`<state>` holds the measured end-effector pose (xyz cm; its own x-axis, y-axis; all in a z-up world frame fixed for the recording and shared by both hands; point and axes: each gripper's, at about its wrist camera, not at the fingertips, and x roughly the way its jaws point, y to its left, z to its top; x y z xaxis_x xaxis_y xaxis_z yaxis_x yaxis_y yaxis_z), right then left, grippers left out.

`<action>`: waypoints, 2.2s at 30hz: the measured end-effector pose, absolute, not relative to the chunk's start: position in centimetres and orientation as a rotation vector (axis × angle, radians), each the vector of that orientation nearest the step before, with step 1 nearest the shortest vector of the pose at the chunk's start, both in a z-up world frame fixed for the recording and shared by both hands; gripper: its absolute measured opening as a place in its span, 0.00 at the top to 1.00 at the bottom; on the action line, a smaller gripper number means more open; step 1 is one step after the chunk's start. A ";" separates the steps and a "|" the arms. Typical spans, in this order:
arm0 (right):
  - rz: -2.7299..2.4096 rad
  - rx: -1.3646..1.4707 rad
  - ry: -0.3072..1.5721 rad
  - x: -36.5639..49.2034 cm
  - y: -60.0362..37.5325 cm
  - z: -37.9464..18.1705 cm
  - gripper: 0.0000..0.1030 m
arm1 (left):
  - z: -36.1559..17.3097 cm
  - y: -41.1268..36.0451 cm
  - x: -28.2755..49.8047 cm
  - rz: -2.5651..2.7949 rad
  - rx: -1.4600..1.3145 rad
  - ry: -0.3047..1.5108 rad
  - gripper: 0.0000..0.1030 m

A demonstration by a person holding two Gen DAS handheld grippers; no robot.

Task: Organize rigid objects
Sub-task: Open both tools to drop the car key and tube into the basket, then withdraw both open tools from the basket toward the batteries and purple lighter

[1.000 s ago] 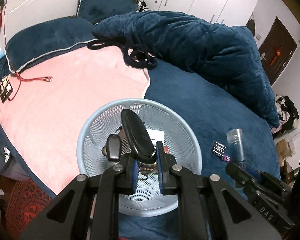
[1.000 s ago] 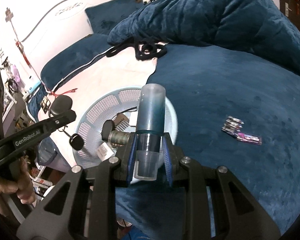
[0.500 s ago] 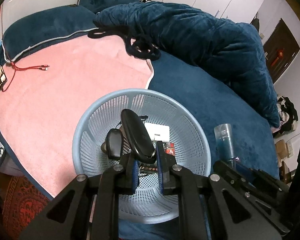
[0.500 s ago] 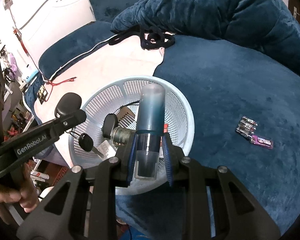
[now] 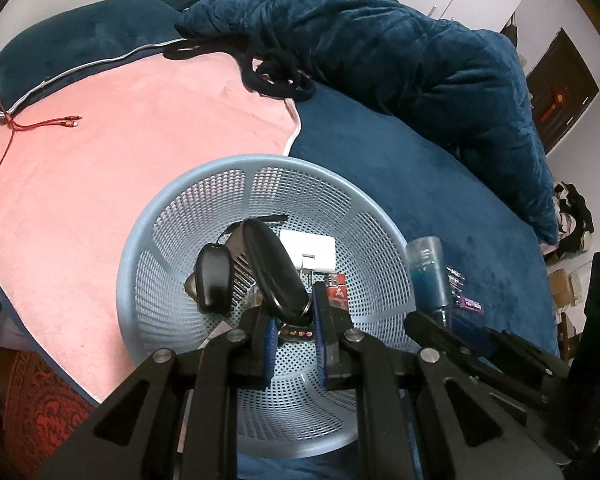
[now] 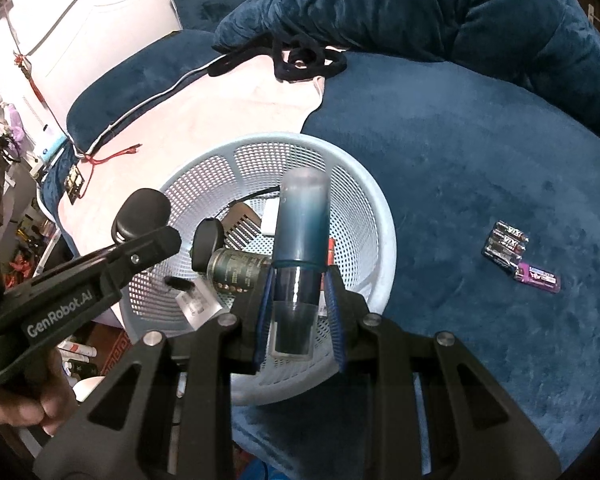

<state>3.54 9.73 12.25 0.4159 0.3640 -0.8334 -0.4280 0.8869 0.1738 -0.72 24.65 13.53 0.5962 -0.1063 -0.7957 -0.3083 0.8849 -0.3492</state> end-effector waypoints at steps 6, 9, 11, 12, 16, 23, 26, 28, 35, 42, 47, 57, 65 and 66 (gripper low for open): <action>0.456 -0.044 1.028 3.9 9.1 12.3 0.71 | 13.1 25.7 -1.0 0.181 -0.521 0.946 0.00; 0.435 -0.030 1.023 3.8 8.4 12.6 0.47 | 13.2 25.9 -1.3 0.203 -0.508 0.949 0.00; 0.427 -0.014 1.021 3.7 8.1 12.7 0.30 | 13.2 26.0 -1.6 0.222 -0.505 0.951 0.00; 0.421 -0.005 1.020 3.7 7.8 12.8 0.27 | 13.2 26.1 -1.6 0.228 -0.503 0.955 0.00; 0.406 -0.004 1.026 3.4 7.4 12.9 0.18 | 13.4 26.2 -2.0 0.252 -0.488 0.966 0.00; 0.370 -0.025 1.015 2.9 6.8 13.3 0.01 | 13.8 26.2 -2.7 0.269 -0.461 0.970 0.00; 0.336 -0.024 1.006 2.8 6.3 13.5 0.00 | 13.9 26.4 -3.1 0.273 -0.467 0.969 0.00; 0.323 -0.017 1.003 2.8 5.9 13.6 0.00 | 14.0 26.4 -3.3 0.275 -0.469 0.967 0.00; 0.278 -0.011 1.001 2.9 4.7 13.8 0.00 | 13.7 25.7 -3.1 0.271 -0.445 0.985 0.00; 0.240 -0.009 1.012 4.6 4.1 13.5 0.00 | 13.0 24.6 -2.1 0.249 -0.437 1.003 0.00; 0.218 -0.016 1.032 6.0 4.1 12.7 0.00 | 12.7 24.8 -1.6 0.258 -0.430 1.003 0.00; 0.232 -0.063 1.113 5.8 5.4 9.8 0.00 | 11.9 26.2 -2.0 0.285 -0.449 1.009 0.00; 0.281 -0.070 1.083 3.1 5.5 10.6 0.00 | 12.6 25.5 -2.8 0.272 -0.454 0.995 0.00; 0.267 -0.059 1.076 3.4 5.2 10.9 0.00 | 12.8 25.4 -3.0 0.270 -0.454 0.992 0.00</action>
